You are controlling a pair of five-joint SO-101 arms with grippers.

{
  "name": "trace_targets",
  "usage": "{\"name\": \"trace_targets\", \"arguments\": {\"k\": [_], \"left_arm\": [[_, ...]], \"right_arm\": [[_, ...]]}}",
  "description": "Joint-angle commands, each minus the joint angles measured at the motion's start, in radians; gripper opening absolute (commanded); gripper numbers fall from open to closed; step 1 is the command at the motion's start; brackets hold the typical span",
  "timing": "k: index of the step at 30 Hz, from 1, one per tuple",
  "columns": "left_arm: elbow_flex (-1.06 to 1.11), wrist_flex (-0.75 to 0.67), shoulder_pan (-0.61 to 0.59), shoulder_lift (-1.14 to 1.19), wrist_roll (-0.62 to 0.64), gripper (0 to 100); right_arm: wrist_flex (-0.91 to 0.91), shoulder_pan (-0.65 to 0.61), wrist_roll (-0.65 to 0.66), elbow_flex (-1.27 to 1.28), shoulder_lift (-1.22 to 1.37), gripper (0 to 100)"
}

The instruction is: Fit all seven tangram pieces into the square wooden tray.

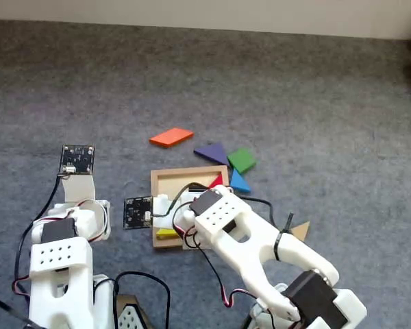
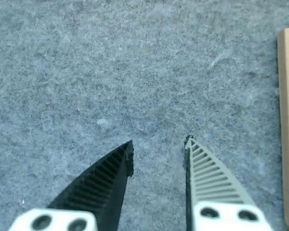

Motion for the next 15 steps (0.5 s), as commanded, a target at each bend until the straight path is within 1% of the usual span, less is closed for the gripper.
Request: {"name": "trace_targets", "arguments": {"k": [1,2,4,6,8,10,13,15], "left_arm": [[-0.005,-0.015,0.004,-0.007,-0.006,19],[-0.005,-0.015,0.004,-0.007,-0.006,19],[-0.005,-0.015,0.004,-0.007,-0.006,19],[-0.005,-0.015,0.004,-0.007,-0.006,19],[-0.005,-0.015,0.004,-0.007,-0.006,19],[-0.005,-0.021,0.004,-0.007,-0.006,19],[-0.004,-0.028,0.004,-0.007,-0.006,19],[-0.004,-0.028,0.004,-0.007,-0.006,19]], "right_arm": [[0.035,0.039,0.005,-0.056,-0.085,26.0],[0.042,0.039,-0.009,-0.056,-0.117,20.8],[0.045,0.038,-0.091,-0.056,-0.188,12.4],[0.045,0.035,-0.180,-0.056,-0.252,7.0],[0.041,0.031,-0.244,-0.053,-0.292,5.7],[-0.005,0.012,-0.301,-0.048,-0.303,5.7],[-0.111,-0.021,-0.347,-0.028,-0.269,5.6],[-0.174,-0.024,-0.351,0.008,-0.220,5.6]]}}
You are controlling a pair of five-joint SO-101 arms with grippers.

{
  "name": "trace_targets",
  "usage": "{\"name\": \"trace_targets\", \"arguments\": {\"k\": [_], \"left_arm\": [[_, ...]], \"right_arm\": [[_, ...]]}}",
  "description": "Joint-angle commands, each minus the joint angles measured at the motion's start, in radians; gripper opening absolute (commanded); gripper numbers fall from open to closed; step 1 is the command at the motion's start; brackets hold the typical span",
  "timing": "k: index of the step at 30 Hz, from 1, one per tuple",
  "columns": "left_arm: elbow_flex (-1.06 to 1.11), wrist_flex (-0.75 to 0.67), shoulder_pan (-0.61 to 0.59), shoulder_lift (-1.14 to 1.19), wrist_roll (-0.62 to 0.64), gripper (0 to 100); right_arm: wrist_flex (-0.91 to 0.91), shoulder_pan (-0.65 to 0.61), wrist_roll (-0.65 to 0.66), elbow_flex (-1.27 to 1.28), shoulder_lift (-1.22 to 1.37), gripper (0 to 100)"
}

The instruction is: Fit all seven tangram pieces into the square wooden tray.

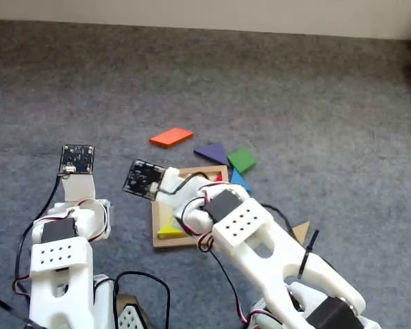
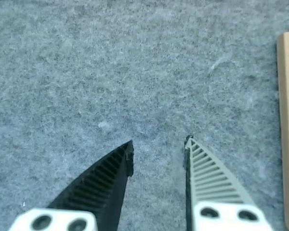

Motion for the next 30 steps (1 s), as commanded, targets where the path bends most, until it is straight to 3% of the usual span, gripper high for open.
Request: {"name": "trace_targets", "arguments": {"k": [1,7,11,19,23,30], "left_arm": [[-0.004,-0.015,0.004,-0.007,-0.006,19],[-0.004,-0.015,0.002,-0.007,-0.006,19],[-0.004,-0.015,0.002,-0.007,-0.006,19],[-0.004,-0.015,0.001,-0.007,-0.006,19],[-0.004,-0.014,-0.001,-0.007,-0.006,19],[-0.002,-0.011,0.001,-0.007,-0.006,19]], "right_arm": [[-0.110,-0.022,-0.028,0.016,0.048,5.6],[-0.143,-0.021,-0.003,0.033,0.213,5.6],[-0.044,0.005,0.180,0.028,0.239,5.2],[0.120,0.059,0.195,0.030,0.081,5.2],[0.222,0.189,0.192,0.025,-0.110,5.2],[0.321,0.456,-0.080,0.050,-0.461,5.6]]}}
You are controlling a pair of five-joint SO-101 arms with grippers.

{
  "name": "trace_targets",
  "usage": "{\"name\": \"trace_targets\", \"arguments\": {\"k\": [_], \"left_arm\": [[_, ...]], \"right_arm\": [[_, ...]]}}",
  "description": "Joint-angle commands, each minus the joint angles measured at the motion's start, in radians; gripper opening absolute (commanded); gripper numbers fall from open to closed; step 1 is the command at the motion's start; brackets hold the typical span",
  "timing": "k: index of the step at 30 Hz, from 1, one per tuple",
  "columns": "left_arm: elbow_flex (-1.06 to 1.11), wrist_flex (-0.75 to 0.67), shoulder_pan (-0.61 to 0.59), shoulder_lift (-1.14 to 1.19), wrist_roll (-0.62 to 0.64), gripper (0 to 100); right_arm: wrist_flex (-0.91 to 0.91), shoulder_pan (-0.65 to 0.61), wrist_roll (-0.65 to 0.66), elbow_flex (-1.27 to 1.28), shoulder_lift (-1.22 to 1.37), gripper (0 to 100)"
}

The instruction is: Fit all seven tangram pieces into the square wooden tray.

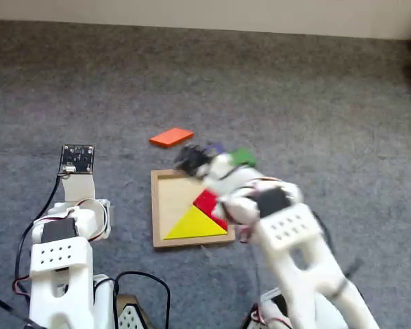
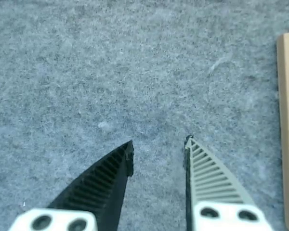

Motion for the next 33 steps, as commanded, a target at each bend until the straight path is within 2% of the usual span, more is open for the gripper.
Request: {"name": "trace_targets", "arguments": {"k": [1,9,17,20,26,30,33], "left_arm": [[-0.002,-0.011,0.002,-0.007,-0.006,19],[-0.002,-0.009,0.001,-0.007,-0.006,19],[-0.002,-0.009,-0.002,-0.007,-0.008,19],[0.001,-0.009,-0.002,-0.007,-0.008,19],[0.015,-0.012,-0.001,-0.015,-0.008,19],[0.015,-0.012,-0.001,-0.015,-0.008,19],[0.016,-0.012,0.001,-0.015,-0.008,19]], "right_arm": [[0.068,0.119,-0.137,0.028,-0.166,5.6],[0.139,0.326,-0.350,0.110,-0.166,5.7],[0.145,0.335,-0.694,0.102,-0.038,11.2],[0.137,0.335,-0.773,0.107,-0.005,11.5],[0.140,0.392,-0.796,0.107,0.039,12.5],[0.145,0.466,-0.796,0.102,0.111,21.1],[0.142,0.487,-0.796,0.102,0.193,23.2]]}}
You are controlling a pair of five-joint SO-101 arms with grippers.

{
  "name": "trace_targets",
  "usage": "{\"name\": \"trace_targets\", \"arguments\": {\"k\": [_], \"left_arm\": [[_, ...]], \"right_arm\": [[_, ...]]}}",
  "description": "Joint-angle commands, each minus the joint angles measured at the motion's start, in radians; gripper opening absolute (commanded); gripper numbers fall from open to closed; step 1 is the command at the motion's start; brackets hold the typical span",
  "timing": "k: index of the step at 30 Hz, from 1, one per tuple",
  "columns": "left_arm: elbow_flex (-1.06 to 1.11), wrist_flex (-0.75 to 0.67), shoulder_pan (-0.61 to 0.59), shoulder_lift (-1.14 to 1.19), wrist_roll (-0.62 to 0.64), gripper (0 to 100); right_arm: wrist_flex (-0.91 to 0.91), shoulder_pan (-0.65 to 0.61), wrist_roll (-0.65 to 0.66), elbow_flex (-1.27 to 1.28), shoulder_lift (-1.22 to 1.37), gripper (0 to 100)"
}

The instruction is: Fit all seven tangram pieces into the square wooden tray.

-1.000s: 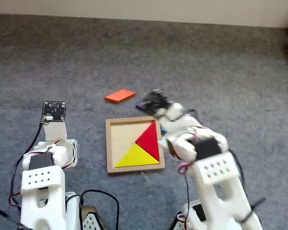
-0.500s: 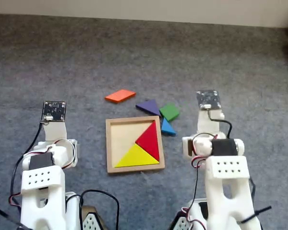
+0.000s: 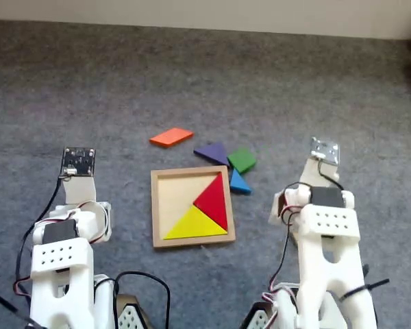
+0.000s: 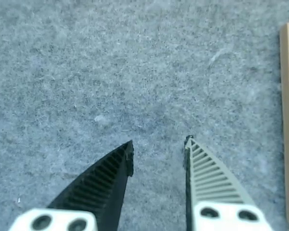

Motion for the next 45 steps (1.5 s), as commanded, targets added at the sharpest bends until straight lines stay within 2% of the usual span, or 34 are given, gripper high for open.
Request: {"name": "trace_targets", "arguments": {"k": [1,6,12,19,29,36,43,45], "left_arm": [[-0.005,-0.014,0.001,-0.015,-0.008,19],[-0.005,-0.014,0.001,-0.015,-0.008,19],[-0.005,-0.011,0.001,-0.015,-0.008,19],[-0.005,-0.012,0.002,-0.015,-0.008,19],[-0.005,-0.014,0.002,-0.015,-0.008,19],[-0.005,-0.014,0.002,-0.015,-0.008,19],[-0.005,-0.014,0.002,-0.015,-0.008,19],[-0.005,-0.014,0.002,-0.015,-0.008,19]], "right_arm": [[0.001,0.033,-0.011,-0.015,0.085,23.2],[-0.008,0.071,-0.011,-0.016,0.180,23.2],[-0.196,0.097,-0.011,-0.007,0.283,23.1],[-0.217,0.097,-0.008,-0.016,0.426,23.1],[-0.268,0.093,-0.006,-0.016,0.429,22.8],[-0.269,0.093,-0.005,-0.016,0.429,10.8],[-0.265,0.093,0.000,-0.016,0.427,7.4],[-0.263,0.093,0.058,-0.016,0.427,6.3]]}}
